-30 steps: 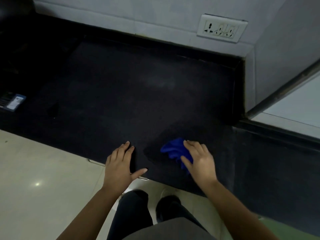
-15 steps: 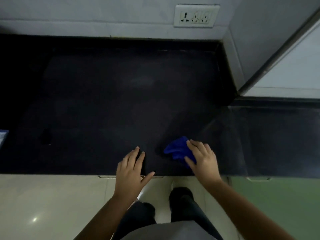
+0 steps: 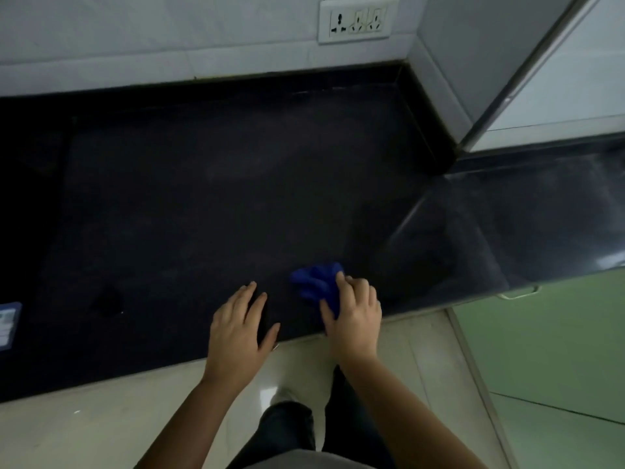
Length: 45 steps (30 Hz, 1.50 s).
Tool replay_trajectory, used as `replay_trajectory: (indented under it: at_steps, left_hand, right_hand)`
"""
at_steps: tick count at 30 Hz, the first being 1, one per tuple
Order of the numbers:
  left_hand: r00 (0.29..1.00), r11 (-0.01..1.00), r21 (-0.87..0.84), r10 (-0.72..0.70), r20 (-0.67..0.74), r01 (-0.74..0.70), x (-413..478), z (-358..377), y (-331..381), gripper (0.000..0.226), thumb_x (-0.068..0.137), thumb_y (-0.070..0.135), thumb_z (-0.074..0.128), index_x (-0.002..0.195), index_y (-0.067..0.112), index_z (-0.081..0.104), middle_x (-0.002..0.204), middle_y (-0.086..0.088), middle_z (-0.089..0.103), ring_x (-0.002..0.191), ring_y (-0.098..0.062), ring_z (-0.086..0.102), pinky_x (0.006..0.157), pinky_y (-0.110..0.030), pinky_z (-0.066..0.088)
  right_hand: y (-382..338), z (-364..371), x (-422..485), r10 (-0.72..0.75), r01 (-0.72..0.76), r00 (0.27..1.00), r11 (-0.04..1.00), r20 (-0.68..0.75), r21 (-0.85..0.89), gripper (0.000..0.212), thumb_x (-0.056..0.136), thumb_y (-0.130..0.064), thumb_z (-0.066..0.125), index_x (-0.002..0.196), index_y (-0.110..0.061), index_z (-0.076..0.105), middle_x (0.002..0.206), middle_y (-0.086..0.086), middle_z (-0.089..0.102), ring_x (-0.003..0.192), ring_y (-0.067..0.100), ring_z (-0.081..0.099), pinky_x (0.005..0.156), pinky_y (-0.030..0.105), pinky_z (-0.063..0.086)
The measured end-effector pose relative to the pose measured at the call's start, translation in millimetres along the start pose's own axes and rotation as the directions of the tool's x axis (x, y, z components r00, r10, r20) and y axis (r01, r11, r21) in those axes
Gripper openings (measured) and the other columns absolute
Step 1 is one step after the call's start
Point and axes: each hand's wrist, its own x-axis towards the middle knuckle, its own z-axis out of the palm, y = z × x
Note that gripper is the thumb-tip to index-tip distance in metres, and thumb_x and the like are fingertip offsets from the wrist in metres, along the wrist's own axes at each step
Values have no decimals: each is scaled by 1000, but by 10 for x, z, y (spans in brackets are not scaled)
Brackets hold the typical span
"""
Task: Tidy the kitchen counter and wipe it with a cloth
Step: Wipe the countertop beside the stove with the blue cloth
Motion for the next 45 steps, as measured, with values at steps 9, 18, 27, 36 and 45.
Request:
replay_trajectory:
  at_steps: [9, 18, 27, 36, 45]
  left_hand:
    - [999, 1000, 0, 25, -21, -25, -2, -6, -63, 51, 81, 45, 41, 113, 11, 61, 126, -11, 59, 113, -25, 52, 85, -44, 49]
    - [999, 999, -15, 40, 8, -40, -18, 1, -96, 50, 85, 45, 38, 115, 11, 60, 127, -12, 58, 113, -28, 57, 85, -44, 50]
    - [1000, 998, -62, -4, 3, 4, -31, 7, -38, 51, 87, 45, 35, 117, 11, 58, 132, -11, 55, 122, -24, 46, 91, -45, 47]
    - [997, 993, -93, -78, 15, 79, -49, 3, 23, 63, 93, 52, 12, 121, 13, 52, 134, -11, 53, 124, -18, 35, 95, -47, 43]
    - [979, 979, -35, -201, 32, 202, 105, -23, 175, 64, 93, 52, 13, 117, 14, 59, 132, -9, 55, 123, -20, 36, 93, -48, 45]
  right_hand:
    - [784, -339, 367, 386, -393, 915, 919, -118, -41, 49, 76, -13, 68, 121, 3, 55, 104, 29, 56, 96, 46, 53, 78, 48, 46]
    - [175, -73, -12, -106, 107, 994, 994, 41, -30, 48, 70, -31, 62, 110, -4, 62, 91, 15, 65, 78, 32, 64, 63, 36, 53]
    - [407, -202, 571, 249, -249, 968, 968, -19, -27, 50, 76, -22, 66, 120, -2, 56, 107, 26, 56, 98, 44, 54, 76, 45, 48]
    - [528, -18, 1113, -139, 143, 988, 989, 71, -43, 46, 73, -26, 63, 113, -3, 61, 98, 23, 61, 87, 41, 60, 66, 42, 52]
    - [143, 171, 1140, -92, 80, 992, 988, 83, 130, 46, 69, -23, 69, 110, -3, 64, 98, 23, 62, 88, 40, 60, 72, 41, 52]
